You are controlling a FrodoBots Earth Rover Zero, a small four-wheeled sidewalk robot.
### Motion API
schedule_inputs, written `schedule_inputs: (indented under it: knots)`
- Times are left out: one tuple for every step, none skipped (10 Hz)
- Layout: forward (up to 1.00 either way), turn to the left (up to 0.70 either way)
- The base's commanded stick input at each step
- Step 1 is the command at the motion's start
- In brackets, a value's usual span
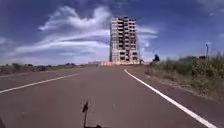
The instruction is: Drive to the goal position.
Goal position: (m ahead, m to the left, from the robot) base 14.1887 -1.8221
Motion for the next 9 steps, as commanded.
schedule_inputs:
  knots:
    - [1.0,0.0]
    - [1.0,0.0]
    - [1.0,0.0]
    - [1.0,0.0]
    - [1.0,0.0]
    - [1.0,0.0]
    - [1.0,0.0]
    - [1.0,0.0]
    - [1.0,0.0]
